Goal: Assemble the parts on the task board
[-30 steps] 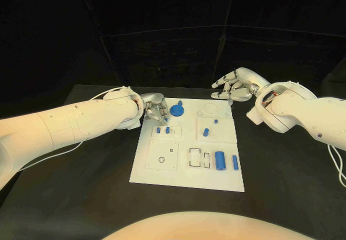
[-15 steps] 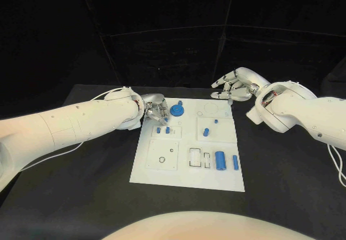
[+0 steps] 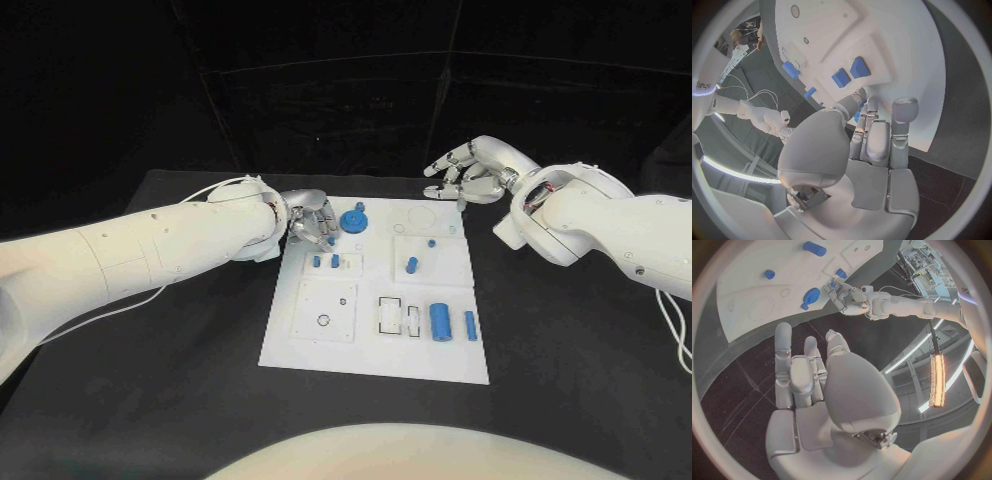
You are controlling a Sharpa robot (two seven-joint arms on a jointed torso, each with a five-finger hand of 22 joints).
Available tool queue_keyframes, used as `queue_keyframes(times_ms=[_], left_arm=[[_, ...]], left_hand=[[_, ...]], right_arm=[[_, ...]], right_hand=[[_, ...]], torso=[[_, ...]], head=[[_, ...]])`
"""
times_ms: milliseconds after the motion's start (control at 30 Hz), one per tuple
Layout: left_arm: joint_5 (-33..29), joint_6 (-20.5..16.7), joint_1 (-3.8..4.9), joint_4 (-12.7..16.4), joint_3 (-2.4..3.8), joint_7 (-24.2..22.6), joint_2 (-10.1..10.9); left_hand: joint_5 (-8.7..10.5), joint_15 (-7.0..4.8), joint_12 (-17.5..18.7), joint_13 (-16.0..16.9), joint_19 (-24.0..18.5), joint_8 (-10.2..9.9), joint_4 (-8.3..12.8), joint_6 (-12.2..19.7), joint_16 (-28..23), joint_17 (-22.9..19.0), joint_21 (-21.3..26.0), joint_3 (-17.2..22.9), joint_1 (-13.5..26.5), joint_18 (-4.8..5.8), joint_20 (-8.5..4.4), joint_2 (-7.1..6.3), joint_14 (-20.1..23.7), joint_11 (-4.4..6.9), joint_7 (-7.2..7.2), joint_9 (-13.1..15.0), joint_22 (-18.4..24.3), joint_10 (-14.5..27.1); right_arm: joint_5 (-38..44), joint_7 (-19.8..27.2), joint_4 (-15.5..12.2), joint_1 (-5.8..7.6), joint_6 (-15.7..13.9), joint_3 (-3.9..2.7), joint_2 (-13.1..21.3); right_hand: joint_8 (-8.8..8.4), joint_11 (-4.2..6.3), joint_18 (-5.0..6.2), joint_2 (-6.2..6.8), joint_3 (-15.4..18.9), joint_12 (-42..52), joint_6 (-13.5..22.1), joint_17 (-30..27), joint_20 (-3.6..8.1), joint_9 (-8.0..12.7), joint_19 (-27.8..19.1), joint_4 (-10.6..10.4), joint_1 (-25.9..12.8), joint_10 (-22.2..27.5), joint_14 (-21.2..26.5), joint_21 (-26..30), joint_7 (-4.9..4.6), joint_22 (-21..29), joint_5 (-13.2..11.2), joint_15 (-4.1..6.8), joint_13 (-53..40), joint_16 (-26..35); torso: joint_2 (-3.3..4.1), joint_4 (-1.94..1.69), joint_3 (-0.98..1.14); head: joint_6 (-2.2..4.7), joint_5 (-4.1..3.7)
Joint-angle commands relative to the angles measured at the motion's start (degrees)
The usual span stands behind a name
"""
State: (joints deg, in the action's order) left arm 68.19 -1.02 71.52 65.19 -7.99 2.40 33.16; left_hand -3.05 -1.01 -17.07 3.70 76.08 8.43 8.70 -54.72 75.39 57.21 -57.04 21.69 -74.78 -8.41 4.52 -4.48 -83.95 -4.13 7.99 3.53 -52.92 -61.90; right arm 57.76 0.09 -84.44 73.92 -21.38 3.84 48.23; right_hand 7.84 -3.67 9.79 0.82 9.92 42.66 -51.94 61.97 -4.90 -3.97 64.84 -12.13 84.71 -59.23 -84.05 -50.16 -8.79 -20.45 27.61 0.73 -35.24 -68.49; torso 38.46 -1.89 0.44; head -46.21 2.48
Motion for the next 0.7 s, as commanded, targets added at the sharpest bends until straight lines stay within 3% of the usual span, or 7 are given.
queue_keyframes(times_ms=[33,100,233,467,600,700], left_arm=[[0.02,-0.99,0.05,-0.03,0.03,0.03,0.23],[-0.1,-1.48,0.05,-0.1,0.03,-0.15,0.46],[-0.49,-2.55,0.05,-0.22,0.04,-0.6,1.13],[-4.1,-5.34,0.1,0.75,0.11,-3.0,4.01],[-14.92,-9.44,0.25,1.9,0.27,-9.72,6.79],[-26.81,-11.4,0.42,2.88,0.37,-16.47,8.84]], left_hand=[[0.28,0.44,0.92,-0.15,-0.46,-0.7,0.1,0.92,-0.48,-0.43,0.77,0.4,0.1,0.3,0.57,-0.83,-0.51,-0.29,0.07,0.05,0.75,1.23],[0.28,0.66,1.57,-0.16,-1.04,-1.02,0.15,1.23,-0.34,-0.15,1.85,0.37,0.31,0.09,0.72,-1.07,-0.47,-0.58,0.13,0.11,1.82,2.12],[0.28,1.08,2.71,-0.15,-2.01,-1.4,0.26,1.42,-0.92,-1.37,3.6,0.17,0.53,-0.23,1.07,-1.37,-0.06,-1.11,0.36,0.19,3.5,3.87],[0.28,1.18,2.85,-0.07,-2.13,-1.43,0.25,1.23,-0.96,-1.49,3.83,0.01,0.65,-0.28,1.21,-1.41,0.0,-1.2,0.62,0.26,3.65,4.01],[0.27,1.29,1.95,0.26,-2.14,-0.54,-0.17,-0.9,-0.83,-1.4,4.06,-0.31,1.37,-0.37,1.39,-1.26,-0.07,-1.27,1.14,0.61,3.79,1.98],[0.25,1.46,1.71,0.26,-3.39,0.07,-0.76,-2.38,-2.02,-3.8,6.5,-0.71,2.34,-0.86,1.55,-1.13,0.66,-1.45,1.5,0.78,6.25,1.34]], right_arm=[[1.9,-1.78,0.16,0.11,2.42,-0.03,0.11],[3.69,-2.52,0.31,0.11,3.96,-0.03,0.13],[8.11,-3.87,0.53,0.09,6.76,-0.03,0.17],[18.87,-6.29,0.97,-0.03,10.38,-0.01,0.32],[25.01,-7.29,0.94,-0.48,11.63,0.01,0.43],[28.95,-7.62,0.76,-1.09,11.81,0.03,0.49]], right_hand=[[0.59,-0.18,0.75,0.14,-0.31,-4.72,-0.32,-0.75,-0.13,-0.1,0.61,-0.37,1.48,1.16,-0.34,0.32,-0.11,0.19,-1.09,0.19,4.03,0.93],[0.92,-0.51,0.73,0.45,-0.76,-9.33,-1.4,-0.99,-0.09,-0.05,1.02,-0.43,2.85,0.44,-0.61,0.3,-0.13,0.21,-2.61,-0.03,8.34,1.28],[2.11,0.16,0.79,0.15,-2.5,-14.07,-4.23,-0.43,0.22,-0.27,1.32,0.04,5.54,-0.53,-0.99,0.03,0.39,0.06,-4.85,0.52,12.61,0.86],[1.8,0.02,0.79,1.07,-4.96,-21.77,-6.23,2.69,0.32,0.1,1.67,0.04,7.9,-3.13,-1.84,-1.18,0.58,-0.7,-9.66,0.45,19.15,-1.85],[0.97,0.06,0.75,1.19,-6.28,-24.33,-6.85,4.17,0.32,0.18,1.69,-0.01,8.76,-3.79,-2.14,-1.79,0.96,-1.1,-13.78,0.51,21.34,-3.2],[0.32,0.0,0.74,1.5,-7.26,-26.05,-7.25,5.2,0.26,0.19,1.65,-0.18,9.04,-4.09,-2.32,-2.27,0.95,-1.42,-14.81,0.37,22.92,-4.15]], torso=[[-0.03,-0.04,-0.02],[-0.03,-0.05,-0.01],[-0.1,-0.08,0.01],[-0.09,-0.04,-0.03],[-0.17,0.03,0.01],[-0.14,-0.04,-0.04]], head=[[0.0,-0.04],[-0.03,-0.04],[0.15,-0.09],[0.35,-0.41],[0.63,-1.16],[0.96,-2.33]])
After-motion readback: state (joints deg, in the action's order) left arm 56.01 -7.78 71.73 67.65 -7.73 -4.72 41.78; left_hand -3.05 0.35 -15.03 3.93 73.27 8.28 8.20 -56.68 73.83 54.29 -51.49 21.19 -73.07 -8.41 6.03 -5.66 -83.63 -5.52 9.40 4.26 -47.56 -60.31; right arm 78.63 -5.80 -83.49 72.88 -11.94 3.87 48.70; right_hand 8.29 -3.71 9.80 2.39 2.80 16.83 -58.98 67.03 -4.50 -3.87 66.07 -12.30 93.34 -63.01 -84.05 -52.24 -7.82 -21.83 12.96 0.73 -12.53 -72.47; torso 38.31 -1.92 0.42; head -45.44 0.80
